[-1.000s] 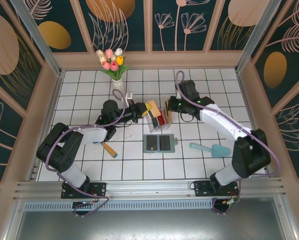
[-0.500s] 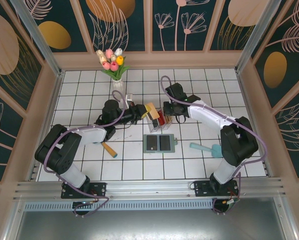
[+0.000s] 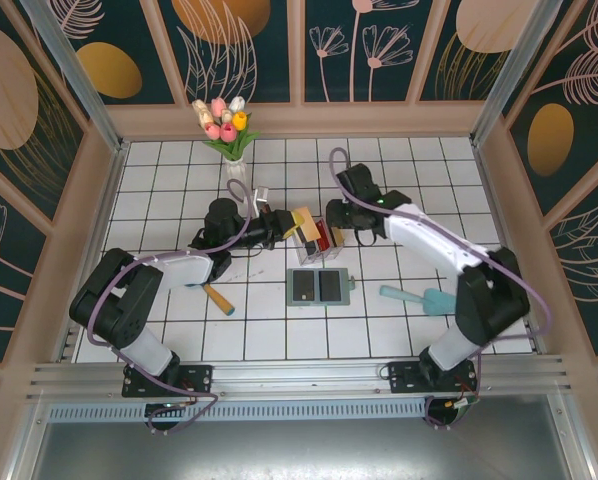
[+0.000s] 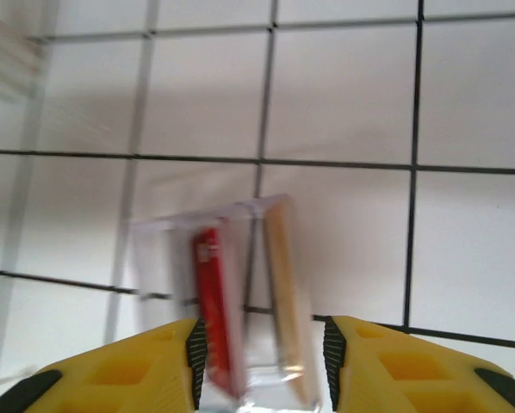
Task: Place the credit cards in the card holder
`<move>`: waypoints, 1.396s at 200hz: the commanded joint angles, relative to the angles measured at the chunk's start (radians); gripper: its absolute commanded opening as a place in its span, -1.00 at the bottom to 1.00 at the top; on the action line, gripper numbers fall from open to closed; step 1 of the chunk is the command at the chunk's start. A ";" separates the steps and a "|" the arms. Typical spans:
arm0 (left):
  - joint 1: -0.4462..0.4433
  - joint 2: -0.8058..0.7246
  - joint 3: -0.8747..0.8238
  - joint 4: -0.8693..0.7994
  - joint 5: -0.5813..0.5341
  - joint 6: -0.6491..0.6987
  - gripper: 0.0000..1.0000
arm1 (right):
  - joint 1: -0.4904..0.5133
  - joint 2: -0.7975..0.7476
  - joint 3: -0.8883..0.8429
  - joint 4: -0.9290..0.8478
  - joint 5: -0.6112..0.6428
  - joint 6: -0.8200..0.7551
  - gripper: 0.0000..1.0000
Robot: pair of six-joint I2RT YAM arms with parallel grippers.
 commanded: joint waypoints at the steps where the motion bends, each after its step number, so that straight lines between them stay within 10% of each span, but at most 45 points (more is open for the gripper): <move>1: 0.001 -0.008 0.031 0.047 0.067 0.040 -1.00 | -0.024 -0.145 -0.062 0.106 -0.239 0.047 -0.04; 97: 0.002 -0.032 0.036 0.104 0.138 0.034 -1.00 | -0.063 -0.138 -0.143 0.210 -0.674 0.081 -0.02; 162: 0.001 -0.038 0.025 0.136 0.157 0.017 -0.98 | -0.109 -0.157 -0.211 0.314 -0.828 0.127 -0.63; 217: 0.001 -0.034 0.023 0.141 0.160 0.015 -0.94 | -0.126 -0.216 -0.256 0.341 -0.862 0.139 -0.92; 241: 0.000 -0.038 0.029 0.101 0.158 0.030 -0.50 | -0.139 -0.233 -0.274 0.335 -0.848 0.148 -0.98; 279: 0.002 -0.046 0.018 0.104 0.152 0.035 -0.61 | -0.168 -0.265 -0.313 0.383 -0.825 0.213 -0.97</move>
